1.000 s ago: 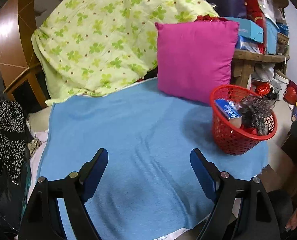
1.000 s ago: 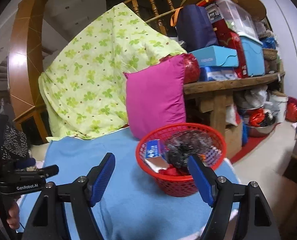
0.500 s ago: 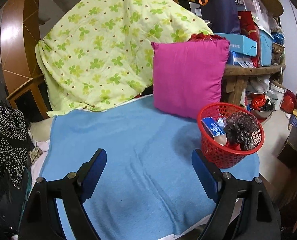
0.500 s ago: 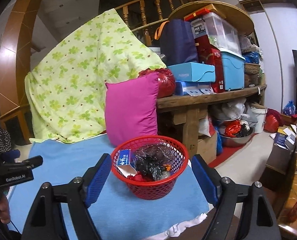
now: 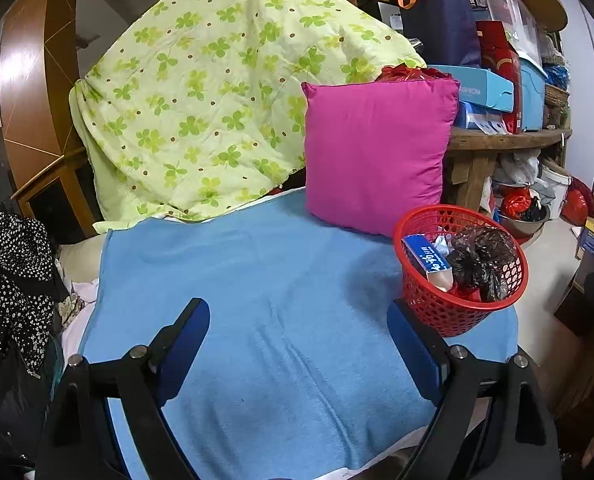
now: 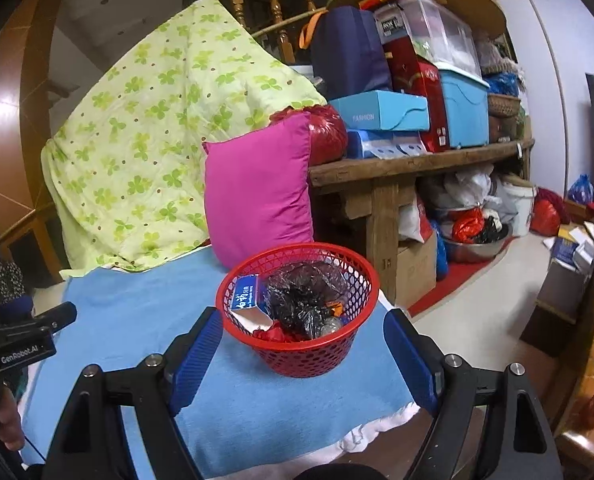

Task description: Collect trash

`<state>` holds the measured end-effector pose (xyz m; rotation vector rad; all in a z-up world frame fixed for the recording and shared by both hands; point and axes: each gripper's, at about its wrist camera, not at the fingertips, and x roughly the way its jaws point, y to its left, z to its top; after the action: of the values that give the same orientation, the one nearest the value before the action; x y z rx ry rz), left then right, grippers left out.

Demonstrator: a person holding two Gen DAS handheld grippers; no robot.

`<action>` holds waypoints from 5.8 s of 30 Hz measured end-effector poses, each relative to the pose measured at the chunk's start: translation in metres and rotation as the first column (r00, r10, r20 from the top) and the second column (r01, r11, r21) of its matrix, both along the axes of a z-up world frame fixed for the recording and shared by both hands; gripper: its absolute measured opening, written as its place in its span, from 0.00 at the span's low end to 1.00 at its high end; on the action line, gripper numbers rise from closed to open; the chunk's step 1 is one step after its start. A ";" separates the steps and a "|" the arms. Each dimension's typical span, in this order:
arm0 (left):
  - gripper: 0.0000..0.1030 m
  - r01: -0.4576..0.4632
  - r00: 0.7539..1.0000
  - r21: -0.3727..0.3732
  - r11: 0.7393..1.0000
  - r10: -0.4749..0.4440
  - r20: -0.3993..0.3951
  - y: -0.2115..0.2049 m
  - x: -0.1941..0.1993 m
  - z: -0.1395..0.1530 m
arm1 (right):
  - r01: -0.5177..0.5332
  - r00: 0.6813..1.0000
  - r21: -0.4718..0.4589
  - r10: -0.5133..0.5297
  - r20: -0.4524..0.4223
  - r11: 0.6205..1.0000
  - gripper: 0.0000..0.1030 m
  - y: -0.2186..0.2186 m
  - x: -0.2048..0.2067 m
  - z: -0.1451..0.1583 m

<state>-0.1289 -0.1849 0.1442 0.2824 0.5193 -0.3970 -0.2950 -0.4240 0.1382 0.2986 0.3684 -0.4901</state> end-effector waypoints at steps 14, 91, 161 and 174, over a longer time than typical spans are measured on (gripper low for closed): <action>0.88 0.038 0.999 0.023 0.999 -0.038 0.000 -0.006 -0.003 -0.001 | -0.007 1.000 -0.019 0.007 0.012 1.000 0.83 0.010 0.002 0.007; 0.88 0.064 0.976 0.100 0.993 -0.041 -0.216 -0.019 0.036 -0.047 | -0.003 0.999 0.047 0.005 -0.037 0.999 0.83 0.009 0.035 -0.011; 0.88 0.073 0.975 0.095 0.993 -0.051 -0.218 -0.019 0.039 -0.047 | -0.001 0.999 0.045 0.003 -0.046 0.999 0.83 0.013 0.040 -0.004; 0.88 0.074 0.974 0.095 0.993 -0.052 -0.220 -0.020 0.041 -0.047 | 0.000 0.999 0.042 0.002 -0.047 0.999 0.83 0.013 0.042 -0.004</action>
<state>-0.0880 -0.2045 0.0970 0.3573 0.7479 -0.4668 -0.2534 -0.4109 0.1341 0.3283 0.4249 -0.4899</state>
